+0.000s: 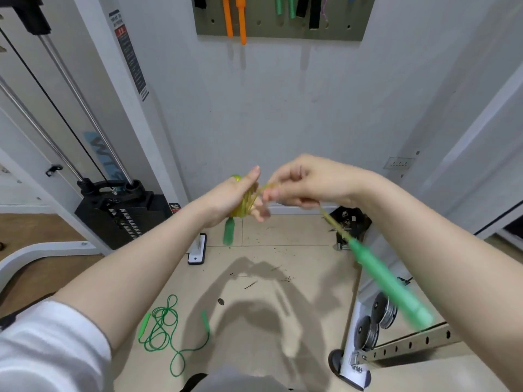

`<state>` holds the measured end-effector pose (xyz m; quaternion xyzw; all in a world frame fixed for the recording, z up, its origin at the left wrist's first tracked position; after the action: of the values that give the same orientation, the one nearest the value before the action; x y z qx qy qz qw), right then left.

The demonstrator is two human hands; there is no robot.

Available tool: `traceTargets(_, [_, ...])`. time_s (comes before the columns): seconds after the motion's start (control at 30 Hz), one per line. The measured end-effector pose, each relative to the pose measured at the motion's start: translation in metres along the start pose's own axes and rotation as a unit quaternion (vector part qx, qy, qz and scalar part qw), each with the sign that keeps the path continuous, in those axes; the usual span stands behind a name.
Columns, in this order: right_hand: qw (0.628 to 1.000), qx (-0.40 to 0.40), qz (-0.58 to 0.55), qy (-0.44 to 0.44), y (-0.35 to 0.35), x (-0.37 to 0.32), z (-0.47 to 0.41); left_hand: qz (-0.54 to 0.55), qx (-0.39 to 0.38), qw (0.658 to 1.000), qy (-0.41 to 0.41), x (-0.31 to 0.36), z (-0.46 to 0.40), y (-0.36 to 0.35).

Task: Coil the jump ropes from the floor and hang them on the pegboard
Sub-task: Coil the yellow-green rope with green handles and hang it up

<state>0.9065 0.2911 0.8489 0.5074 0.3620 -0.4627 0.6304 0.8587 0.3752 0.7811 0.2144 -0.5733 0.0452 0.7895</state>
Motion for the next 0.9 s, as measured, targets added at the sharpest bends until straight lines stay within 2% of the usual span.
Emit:
traceTargets(0.07, [0.988, 0.132, -0.050, 0.064, 0.031, -0.004, -0.004, -0.002, -0.127, 0.992, 0.008, 0.004, 0.010, -0.029])
traceTargets(0.13, [0.972, 0.207, -0.085, 0.069, 0.047, 0.013, -0.009, 0.023, -0.226, 0.974, 0.004, 0.011, 0.021, -0.051])
traceTargets(0.2, [0.974, 0.208, -0.079, 0.034, 0.041, 0.042, -0.015, 0.092, -0.299, 0.949, -0.029, 0.027, 0.030, -0.063])
traceTargets(0.27, [0.985, 0.143, -0.093, -0.007, 0.017, 0.065, -0.020, 0.164, -0.308, 0.933, -0.089, 0.044, 0.034, -0.059])
traceTargets(0.3, [0.988, 0.112, -0.103, -0.024, 0.004, 0.072, -0.021, 0.184, -0.268, 0.939, -0.110, 0.047, 0.030, -0.050])
traceTargets(0.37, [0.994, 0.084, -0.042, -0.048, -0.013, 0.077, -0.022, 0.203, -0.120, 0.966, -0.104, 0.040, 0.014, -0.024])
traceTargets(0.4, [0.995, 0.073, 0.039, -0.053, -0.017, 0.075, -0.021, 0.214, -0.040, 0.972, -0.087, 0.032, 0.006, -0.011])
traceTargets(0.47, [0.977, 0.020, 0.202, -0.060, -0.026, 0.069, -0.020, 0.280, 0.079, 0.956, -0.051, 0.013, -0.006, 0.009])
traceTargets(0.53, [0.957, -0.033, 0.283, -0.053, -0.031, 0.057, -0.016, 0.328, 0.117, 0.937, -0.019, -0.003, -0.013, 0.015])
traceTargets(0.57, [0.948, -0.035, 0.316, -0.035, -0.029, 0.046, -0.014, 0.295, 0.108, 0.949, -0.009, -0.006, -0.015, 0.012])
traceTargets(0.67, [0.890, 0.032, 0.455, 0.013, -0.011, 0.007, -0.010, 0.086, 0.024, 0.996, -0.002, 0.006, -0.012, -0.015])
traceTargets(0.77, [0.793, 0.122, 0.593, 0.064, 0.012, -0.020, -0.004, 0.029, -0.092, 0.995, 0.033, 0.023, -0.009, -0.037])
traceTargets(0.8, [0.772, 0.147, 0.613, 0.082, 0.018, -0.025, -0.003, 0.023, -0.136, 0.989, 0.049, 0.026, -0.009, -0.041])
traceTargets(0.83, [0.767, 0.169, 0.610, 0.100, 0.023, -0.029, -0.001, 0.024, -0.179, 0.982, 0.061, 0.030, -0.009, -0.043])
traceTargets(0.87, [0.780, 0.185, 0.586, 0.115, 0.029, -0.031, 0.000, 0.037, -0.222, 0.972, 0.068, 0.034, -0.008, -0.045])
traceTargets(0.9, [0.811, 0.192, 0.540, 0.119, 0.035, -0.029, 0.000, 0.057, -0.267, 0.959, 0.072, 0.037, -0.006, -0.047])
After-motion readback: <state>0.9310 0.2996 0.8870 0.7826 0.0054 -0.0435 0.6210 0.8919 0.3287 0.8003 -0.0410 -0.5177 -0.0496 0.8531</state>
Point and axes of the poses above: each hand's wrist, its own z-axis away from the middle knuckle, its own y-axis out of the back of the hand, x = y × z, the point moved 8 cm from there along -z, towards the middle knuckle, and after that the axes turned 9 degrees about -z, right-handed, at the moved point
